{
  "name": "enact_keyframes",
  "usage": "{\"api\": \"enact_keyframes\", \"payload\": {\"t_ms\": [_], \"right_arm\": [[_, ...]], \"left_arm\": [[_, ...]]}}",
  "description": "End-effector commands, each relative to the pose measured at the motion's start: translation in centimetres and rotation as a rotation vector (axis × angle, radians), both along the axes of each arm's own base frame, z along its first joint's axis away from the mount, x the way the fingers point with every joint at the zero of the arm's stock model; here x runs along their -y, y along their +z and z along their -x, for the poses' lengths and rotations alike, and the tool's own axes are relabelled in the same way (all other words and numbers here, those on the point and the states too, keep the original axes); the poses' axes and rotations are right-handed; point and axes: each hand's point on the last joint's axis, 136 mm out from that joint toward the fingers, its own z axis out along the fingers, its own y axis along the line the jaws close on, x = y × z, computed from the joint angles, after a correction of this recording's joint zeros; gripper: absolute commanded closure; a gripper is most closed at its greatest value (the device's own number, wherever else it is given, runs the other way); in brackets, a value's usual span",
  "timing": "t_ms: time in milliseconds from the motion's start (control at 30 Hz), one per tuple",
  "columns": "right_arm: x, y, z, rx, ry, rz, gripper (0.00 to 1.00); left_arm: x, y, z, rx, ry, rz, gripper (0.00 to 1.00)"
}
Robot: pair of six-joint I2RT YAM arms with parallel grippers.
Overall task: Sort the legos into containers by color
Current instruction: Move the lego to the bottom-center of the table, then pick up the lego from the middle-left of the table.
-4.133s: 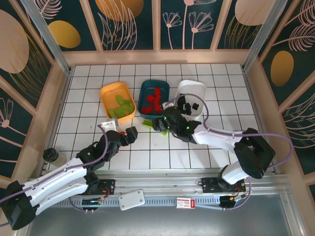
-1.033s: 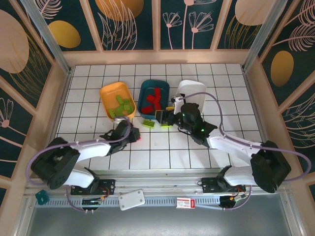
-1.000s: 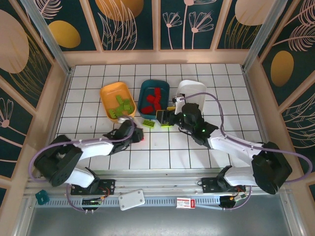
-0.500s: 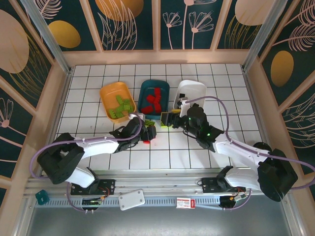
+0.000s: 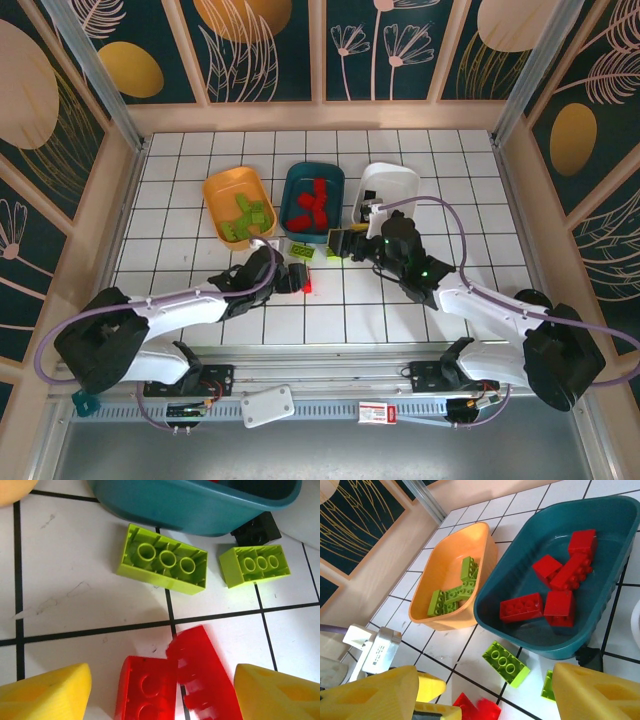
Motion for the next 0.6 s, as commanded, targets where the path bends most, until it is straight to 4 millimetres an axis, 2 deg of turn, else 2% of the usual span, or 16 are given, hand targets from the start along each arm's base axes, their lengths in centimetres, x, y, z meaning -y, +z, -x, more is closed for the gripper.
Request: {"api": "enact_keyframes", "payload": {"t_ms": [0,100,300,467,533,567], "right_arm": [[-0.1,-1.5,0.7,-0.042,0.031,0.005,0.29],[-1.5,-3.0,2.2,-0.068,0.121,0.034,0.30],[-3.0,-7.7,3.6,-0.150,0.124,0.198,0.30],[-2.9,-12.0,3.8,-0.214,0.007,0.382,0.32],[-3.0,-13.0,4.0,-0.208,-0.025,0.449,0.33],[-2.9,-13.2,4.1,-0.199,-0.047,0.468,0.33]], "left_arm": [[-0.2,-0.2,1.3,-0.034,-0.012,0.054,0.24],[0.3,1.1,1.5,-0.026,-0.022,0.108,0.25],[-1.4,2.8,1.1,0.024,0.030,0.060,0.23],[-2.6,3.3,1.1,0.056,0.068,0.045,0.08],[-2.4,3.2,1.2,0.060,0.054,0.056,0.02],[-2.3,3.1,1.3,0.063,0.045,0.059,0.02]]}}
